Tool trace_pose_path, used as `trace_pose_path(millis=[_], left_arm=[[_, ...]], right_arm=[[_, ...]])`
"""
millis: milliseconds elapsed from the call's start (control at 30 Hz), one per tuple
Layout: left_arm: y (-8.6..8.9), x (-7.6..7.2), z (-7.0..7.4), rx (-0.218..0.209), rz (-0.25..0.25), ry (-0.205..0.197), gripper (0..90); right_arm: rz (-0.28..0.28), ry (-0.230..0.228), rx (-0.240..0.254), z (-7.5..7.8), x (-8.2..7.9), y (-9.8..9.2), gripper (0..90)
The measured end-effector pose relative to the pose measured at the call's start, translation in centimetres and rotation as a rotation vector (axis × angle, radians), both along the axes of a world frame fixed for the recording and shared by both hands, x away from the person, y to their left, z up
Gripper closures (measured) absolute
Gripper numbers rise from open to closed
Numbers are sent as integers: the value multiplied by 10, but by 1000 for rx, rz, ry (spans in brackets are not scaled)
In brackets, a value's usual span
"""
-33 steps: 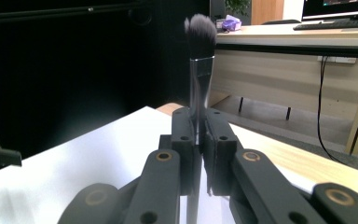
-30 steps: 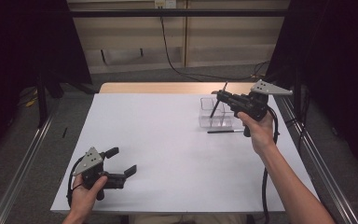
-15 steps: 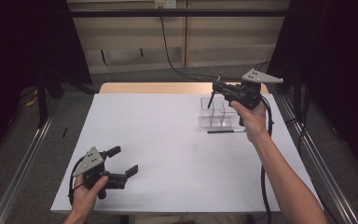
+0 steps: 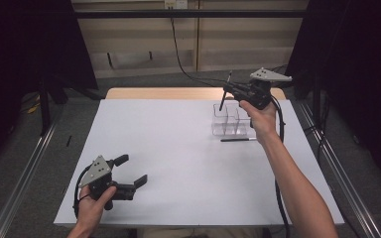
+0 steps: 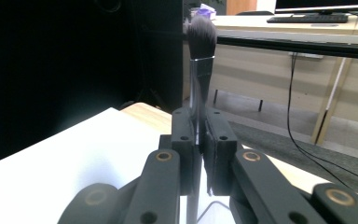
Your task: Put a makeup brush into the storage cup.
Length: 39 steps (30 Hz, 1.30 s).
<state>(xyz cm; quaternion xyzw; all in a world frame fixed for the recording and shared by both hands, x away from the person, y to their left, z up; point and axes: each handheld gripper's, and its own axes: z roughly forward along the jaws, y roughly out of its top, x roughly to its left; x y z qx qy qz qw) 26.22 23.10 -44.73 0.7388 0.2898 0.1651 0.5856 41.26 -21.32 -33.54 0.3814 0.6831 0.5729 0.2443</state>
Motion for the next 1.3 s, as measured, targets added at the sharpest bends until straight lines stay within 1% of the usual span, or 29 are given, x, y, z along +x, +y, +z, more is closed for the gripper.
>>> trace_pose_path(millis=[100,300,367,500,533,600,700,767,800,1000,1300], left_arm=[[1,0,0,-8,2,5,22],[1,-1,0,-2,-5,1,22],[2,-1,0,4,-12,1,22],[2,0,0,4,-6,1,22],[2,-1,0,-2,-4,4,22],[1,-1,0,6,-7,-1,22],[1,-1,0,5,-6,-2,22],[2,-1,0,11,-8,-5,22],[2,-1,-1,5,-7,-2,22],[2,-1,0,8,-9,-7,22],[3,-1,0,8,-4,-8,22]], right_arm=[[-15,11,-26,1,6,2,838],[-29,33,-37,-6,13,0,838],[-34,39,-33,-8,13,-1,838],[-30,47,-35,-12,12,-1,838],[-31,50,-34,-13,12,-1,838],[-31,55,-31,-16,13,-2,838],[-33,65,-33,-20,13,-2,838],[-32,68,-32,-22,13,-2,838],[-32,68,-29,-22,13,-2,838],[-34,79,-26,-30,14,-1,838],[-34,88,-31,-37,14,-1,838]])
